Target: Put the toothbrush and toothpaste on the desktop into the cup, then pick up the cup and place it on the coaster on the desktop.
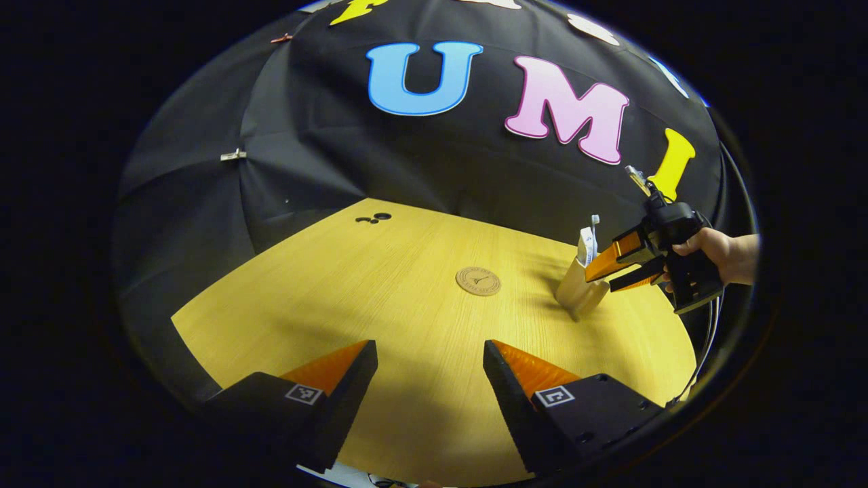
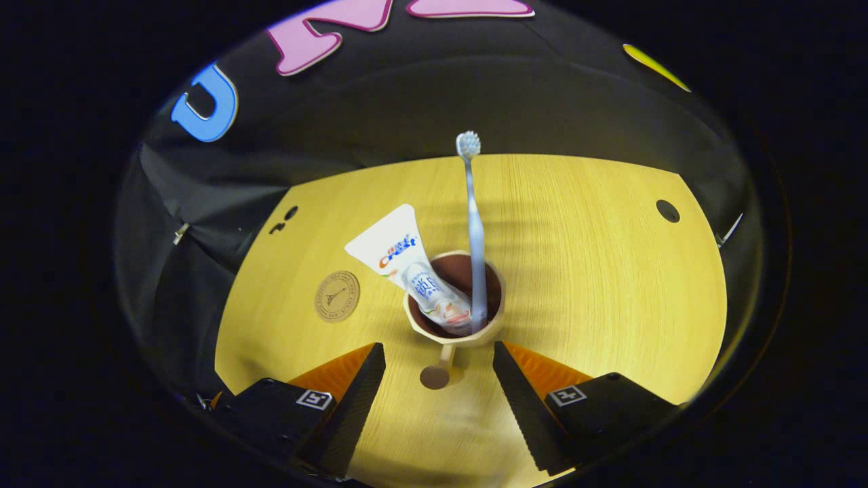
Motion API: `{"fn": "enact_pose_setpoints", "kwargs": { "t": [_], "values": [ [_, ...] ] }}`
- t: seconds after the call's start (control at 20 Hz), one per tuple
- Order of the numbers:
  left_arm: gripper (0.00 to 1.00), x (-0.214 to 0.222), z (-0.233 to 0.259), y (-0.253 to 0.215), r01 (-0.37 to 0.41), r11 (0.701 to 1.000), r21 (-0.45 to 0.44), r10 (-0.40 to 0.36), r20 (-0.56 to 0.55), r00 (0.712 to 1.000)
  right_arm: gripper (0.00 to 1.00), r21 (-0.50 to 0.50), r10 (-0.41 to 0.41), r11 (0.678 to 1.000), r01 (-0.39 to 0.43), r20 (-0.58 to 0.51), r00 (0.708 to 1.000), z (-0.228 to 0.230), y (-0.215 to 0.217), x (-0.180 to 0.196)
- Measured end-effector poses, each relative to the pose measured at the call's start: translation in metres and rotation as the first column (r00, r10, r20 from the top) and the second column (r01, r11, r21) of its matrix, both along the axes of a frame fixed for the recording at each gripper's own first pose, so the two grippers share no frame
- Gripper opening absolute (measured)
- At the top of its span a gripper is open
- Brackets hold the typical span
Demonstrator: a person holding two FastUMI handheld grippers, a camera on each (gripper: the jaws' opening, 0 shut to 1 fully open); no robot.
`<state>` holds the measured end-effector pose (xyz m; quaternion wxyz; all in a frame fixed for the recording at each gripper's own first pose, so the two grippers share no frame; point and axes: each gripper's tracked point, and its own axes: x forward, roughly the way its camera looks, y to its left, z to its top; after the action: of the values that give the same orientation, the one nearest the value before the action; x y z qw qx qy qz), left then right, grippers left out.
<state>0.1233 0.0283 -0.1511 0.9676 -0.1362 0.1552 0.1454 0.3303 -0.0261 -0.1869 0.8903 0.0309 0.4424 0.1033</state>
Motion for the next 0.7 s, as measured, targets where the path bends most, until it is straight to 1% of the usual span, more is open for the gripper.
{"fn": "enact_pose_setpoints", "kwargs": {
  "t": [0.05, 0.15, 0.25, 0.4, 0.55, 0.7],
  "values": [
    [0.98, -0.007, -0.005, 0.005, -0.01, 1.0, -0.004, 0.009, -0.014, 1.0, 0.98, -0.007, -0.002, 1.0, 0.002, -0.028, 1.0, -0.003, 0.001, 0.0],
    [0.98, -0.017, -0.008, 0.012, -0.027, 1.0, -0.01, 0.027, -0.027, 0.999, 0.98, 0.012, -0.037, 0.999, 0.039, -0.085, 0.996, -0.013, 0.006, 0.002],
    [0.98, -0.026, -0.006, 0.017, -0.041, 0.999, -0.027, 0.041, -0.028, 0.999, 0.98, 0.013, -0.073, 0.997, 0.075, -0.112, 0.991, -0.018, 0.008, 0.008],
    [0.98, -0.035, -0.008, 0.021, -0.054, 0.997, -0.061, 0.053, -0.031, 0.998, 0.98, -0.02, -0.085, 0.996, 0.083, -0.163, 0.983, -0.031, 0.009, 0.01],
    [0.98, -0.04, -0.011, 0.029, -0.082, 0.993, -0.083, 0.079, -0.045, 0.996, 0.96, -0.047, -0.103, 0.994, 0.096, -0.189, 0.977, -0.038, 0.006, 0.009],
    [0.98, -0.044, -0.009, 0.036, -0.09, 0.991, -0.094, 0.087, -0.044, 0.995, 0.88, -0.059, -0.109, 0.993, 0.098, -0.205, 0.973, -0.046, 0.007, 0.009]
  ]
}}
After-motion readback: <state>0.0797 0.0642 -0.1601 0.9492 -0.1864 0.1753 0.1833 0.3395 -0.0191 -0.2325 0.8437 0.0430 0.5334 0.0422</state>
